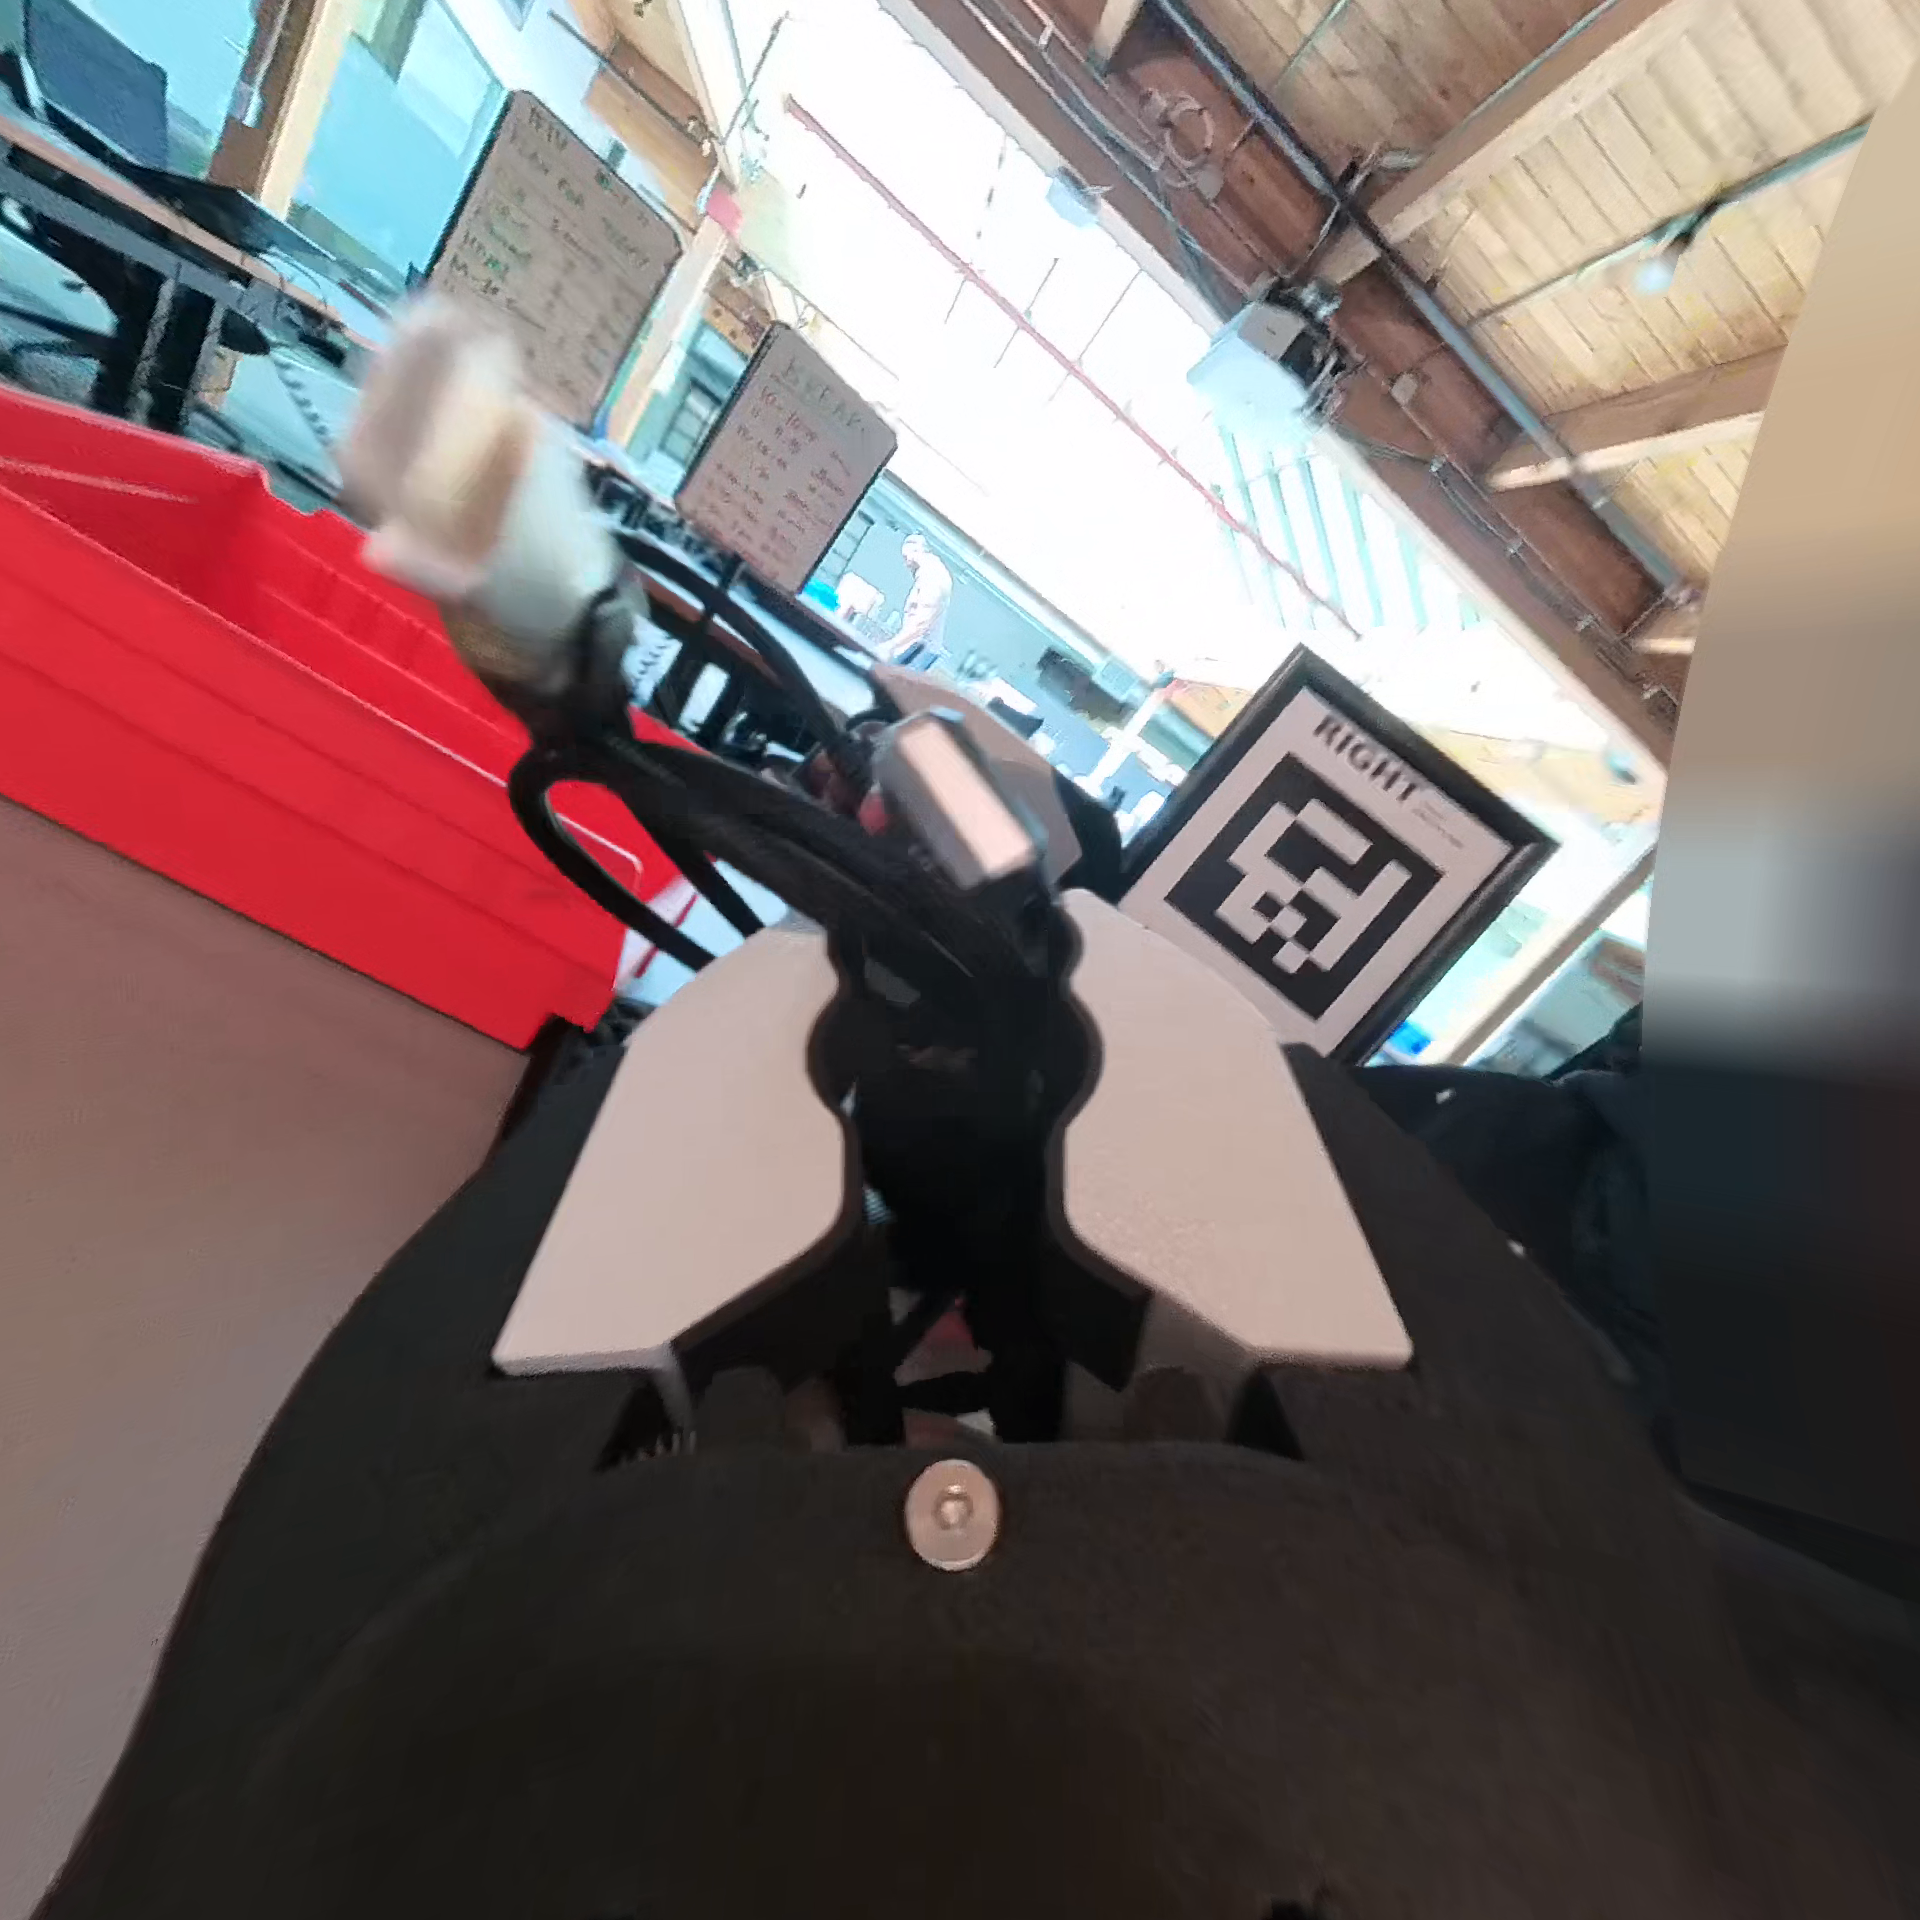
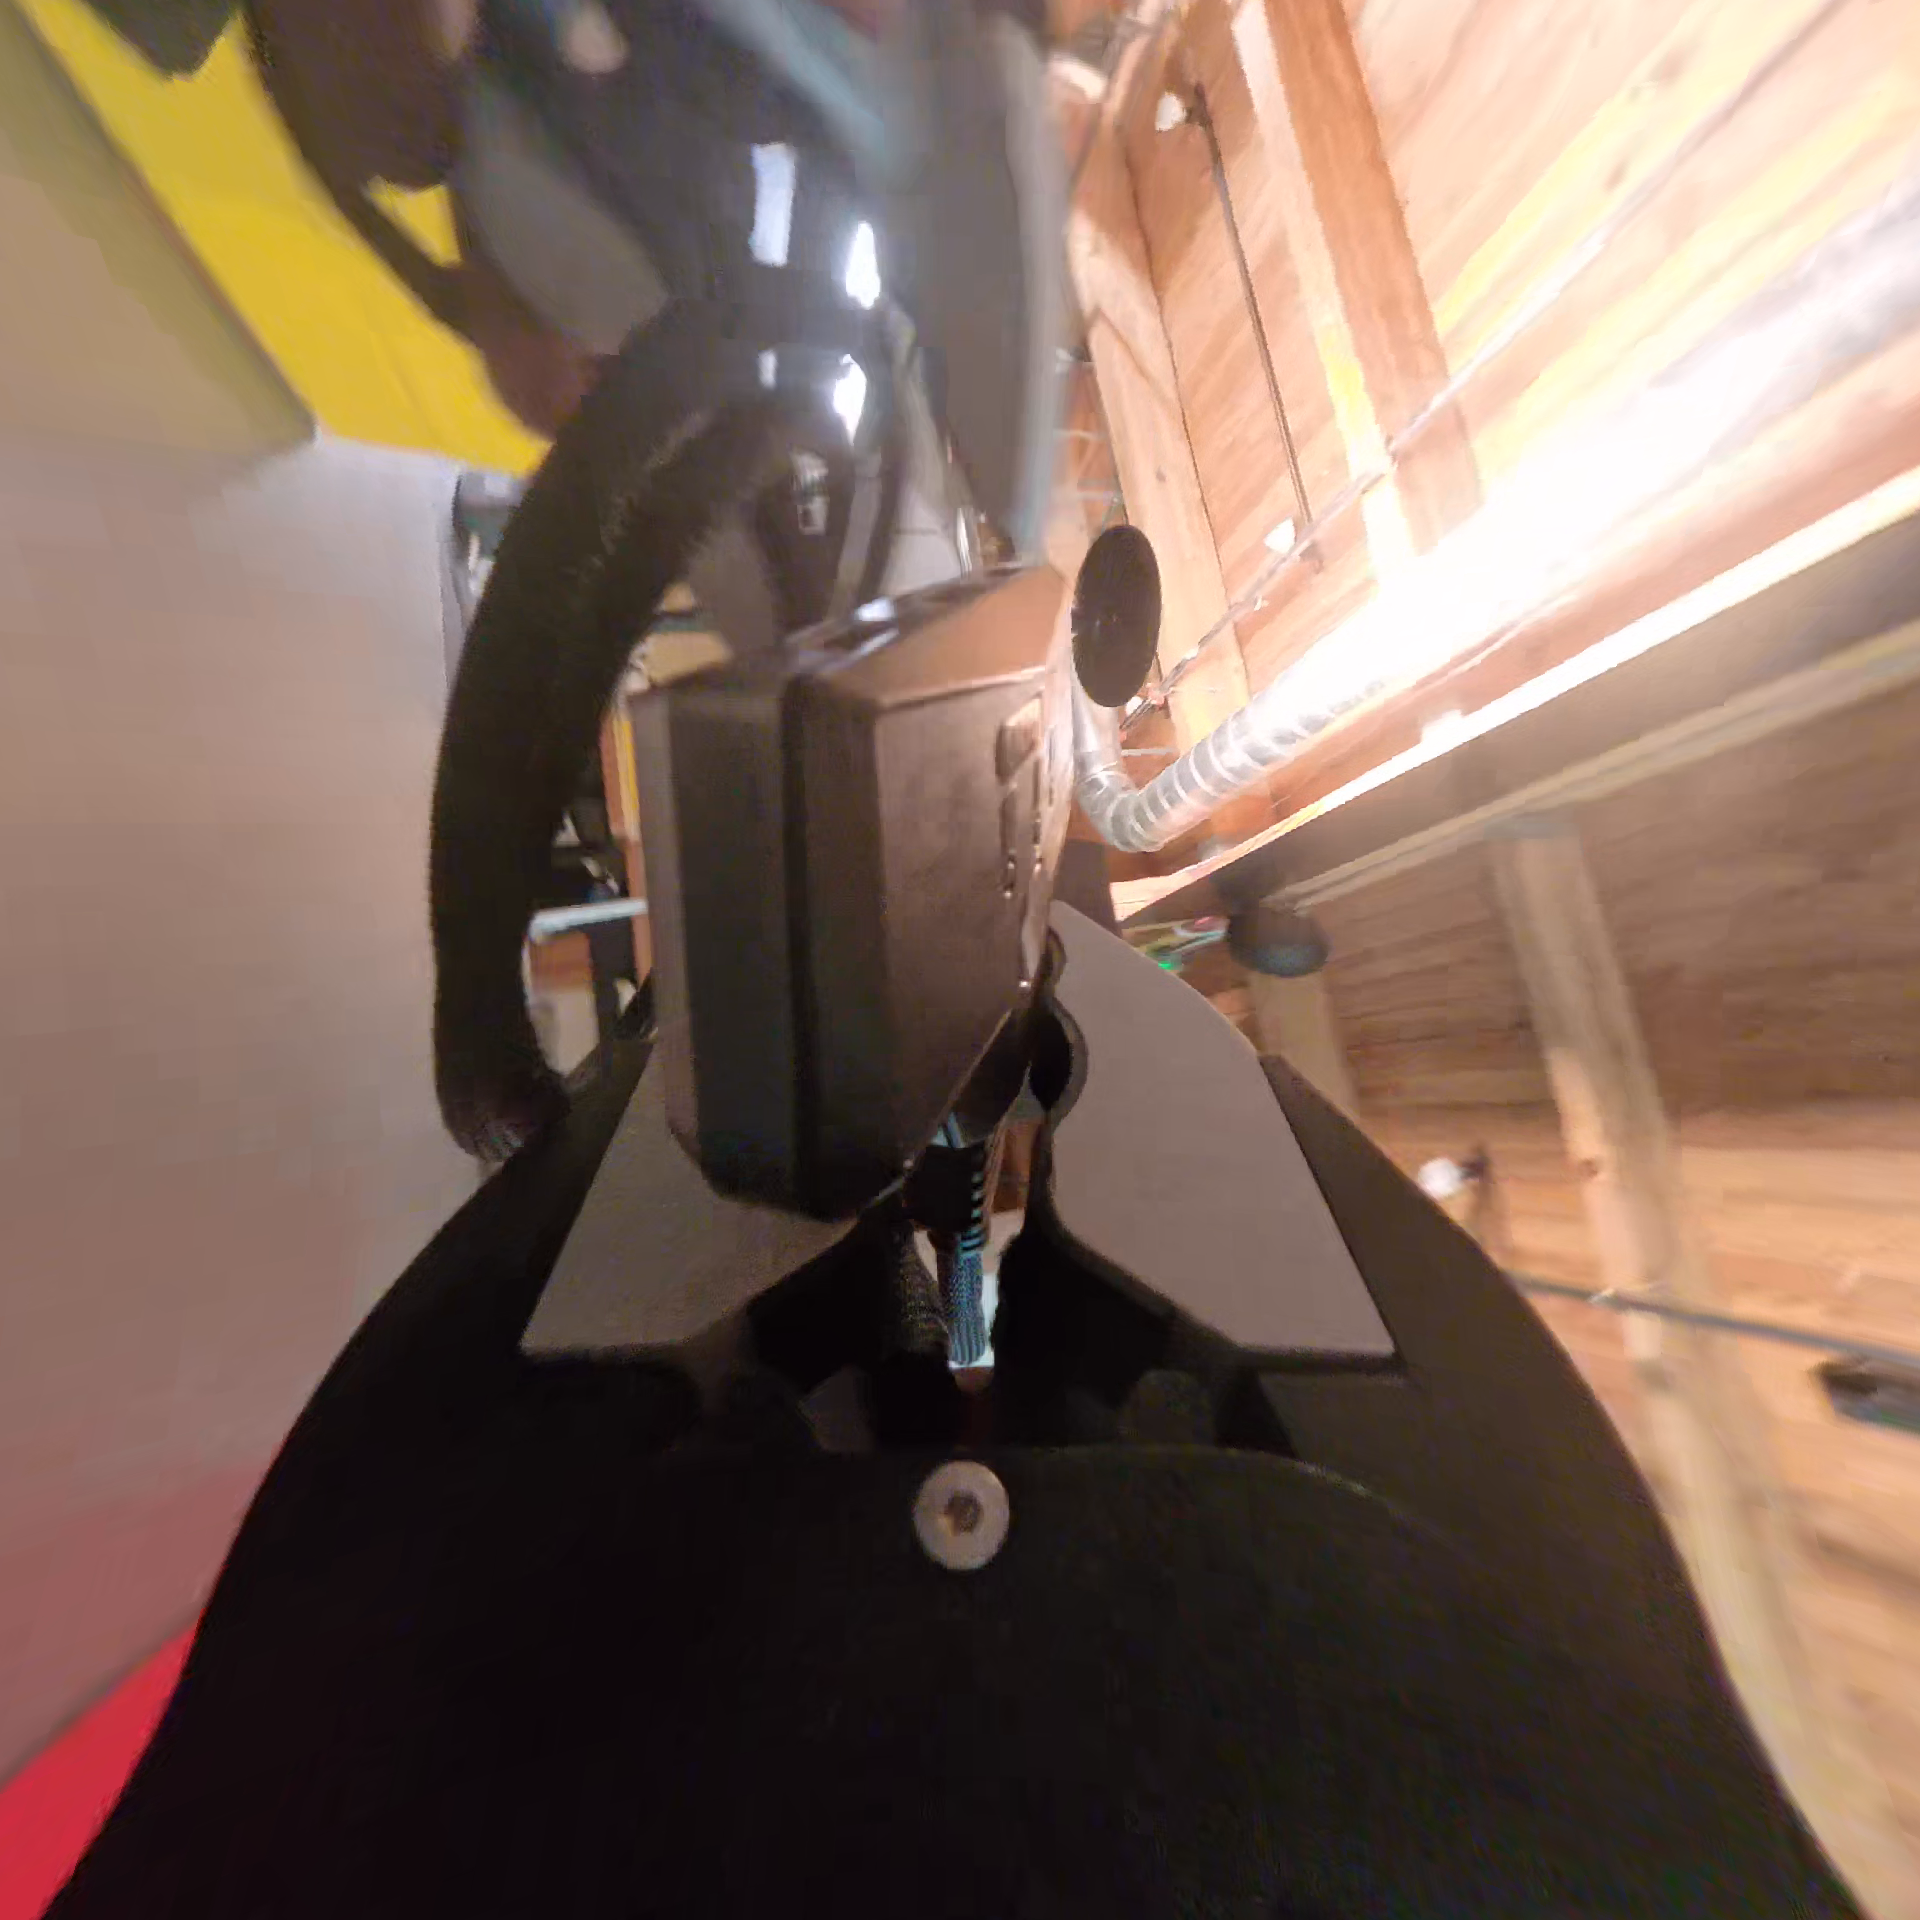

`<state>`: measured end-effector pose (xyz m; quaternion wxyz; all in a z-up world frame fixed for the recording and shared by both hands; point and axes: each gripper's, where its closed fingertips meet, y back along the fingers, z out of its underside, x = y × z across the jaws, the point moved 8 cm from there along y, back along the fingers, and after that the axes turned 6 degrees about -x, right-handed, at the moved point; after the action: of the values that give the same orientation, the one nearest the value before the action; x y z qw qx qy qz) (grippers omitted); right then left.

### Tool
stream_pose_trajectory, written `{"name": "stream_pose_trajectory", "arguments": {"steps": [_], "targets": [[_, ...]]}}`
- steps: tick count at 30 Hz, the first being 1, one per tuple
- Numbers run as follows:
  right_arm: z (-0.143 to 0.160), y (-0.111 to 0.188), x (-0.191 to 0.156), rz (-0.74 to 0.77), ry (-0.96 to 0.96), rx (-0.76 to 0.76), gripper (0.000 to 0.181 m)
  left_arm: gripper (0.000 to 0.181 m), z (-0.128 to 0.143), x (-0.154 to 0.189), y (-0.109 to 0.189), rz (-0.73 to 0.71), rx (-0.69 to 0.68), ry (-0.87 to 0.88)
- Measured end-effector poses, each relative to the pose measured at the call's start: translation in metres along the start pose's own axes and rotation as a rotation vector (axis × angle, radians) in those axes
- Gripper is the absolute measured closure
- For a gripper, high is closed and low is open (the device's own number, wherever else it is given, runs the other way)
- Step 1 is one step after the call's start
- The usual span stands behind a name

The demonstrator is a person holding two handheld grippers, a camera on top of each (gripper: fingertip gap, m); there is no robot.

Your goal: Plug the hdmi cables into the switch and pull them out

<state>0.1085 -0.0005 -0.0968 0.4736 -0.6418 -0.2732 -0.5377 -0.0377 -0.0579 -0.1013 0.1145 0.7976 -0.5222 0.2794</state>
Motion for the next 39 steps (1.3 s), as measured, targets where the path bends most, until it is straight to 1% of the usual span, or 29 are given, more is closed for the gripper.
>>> {"name": "stream_pose_trajectory", "arguments": {"steps": [1,2,4,6,7,8,10,13,15,17,19,22,24,26,27,29,31,33,34,36,39], "targets": [[0.004,0.001,0.006,-0.003,-0.091,0.011,0.156,0.137,-0.002,0.000,0.004,-0.049,-0.036,-0.048],[0.007,0.002,0.012,-0.015,-0.179,0.020,0.156,0.128,-0.003,0.000,0.009,-0.118,-0.094,-0.112],[0.014,0.003,0.021,-0.044,-0.308,0.026,0.156,0.119,-0.004,0.000,0.022,-0.288,-0.245,-0.268],[0.018,0.005,0.024,-0.063,-0.346,0.029,0.159,0.114,-0.004,0.002,0.040,-0.479,-0.411,-0.425],[0.019,0.005,0.024,-0.086,-0.353,0.033,0.159,0.112,-0.005,0.004,0.051,-0.568,-0.471,-0.489],[0.019,0.005,0.021,-0.127,-0.356,0.042,0.155,0.112,-0.007,0.007,0.062,-0.642,-0.502,-0.536],[0.017,0.003,0.011,-0.212,-0.340,0.053,0.158,0.112,-0.015,0.016,0.084,-0.749,-0.496,-0.576],[0.018,-0.001,-0.010,-0.321,-0.193,-0.014,0.157,0.112,-0.030,0.035,0.121,-0.885,-0.401,-0.606],[0.016,-0.001,-0.027,-0.469,-0.128,-0.030,0.157,0.112,-0.037,0.049,0.152,-1.026,-0.341,-0.630],[0.014,0.000,-0.043,-0.624,-0.110,-0.032,0.157,0.113,-0.040,0.060,0.184,-1.198,-0.297,-0.637],[0.016,0.001,-0.059,-0.775,-0.091,-0.058,0.156,0.113,-0.039,0.071,0.217,-1.356,-0.250,-0.598],[0.020,0.004,-0.077,-0.971,-0.088,-0.121,0.156,0.113,-0.032,0.083,0.260,-1.533,-0.198,-0.496],[0.022,0.008,-0.086,-1.083,-0.115,-0.151,0.153,0.113,-0.023,0.086,0.284,-1.620,-0.211,-0.396],[0.024,0.010,-0.090,-1.164,-0.154,-0.195,0.146,0.112,-0.011,0.087,0.302,-1.688,-0.247,-0.288],[0.026,0.010,-0.090,-1.180,-0.187,-0.213,0.145,0.112,-0.007,0.087,0.307,-1.700,-0.268,-0.241],[0.029,0.012,-0.084,-1.221,-0.263,-0.210,0.140,0.112,0.002,0.083,0.311,-1.681,-0.323,-0.180],[0.033,0.015,-0.075,-1.265,-0.377,-0.220,0.122,0.113,0.005,0.076,0.312,-1.688,-0.387,-0.144],[0.039,0.020,-0.063,-1.320,-0.501,-0.239,0.104,0.115,0.003,0.065,0.311,-1.711,-0.422,-0.130],[0.043,0.023,-0.056,-1.327,-0.547,-0.240,0.101,0.117,0.000,0.059,0.310,-1.705,-0.422,-0.143],[0.049,0.029,-0.041,-1.294,-0.605,-0.205,0.098,0.121,-0.006,0.047,0.310,-1.711,-0.399,-0.142],[0.053,0.037,-0.016,-1.198,-0.680,-0.103,0.101,0.129,-0.005,0.034,0.315,-1.822,-0.447,-0.028]]}}
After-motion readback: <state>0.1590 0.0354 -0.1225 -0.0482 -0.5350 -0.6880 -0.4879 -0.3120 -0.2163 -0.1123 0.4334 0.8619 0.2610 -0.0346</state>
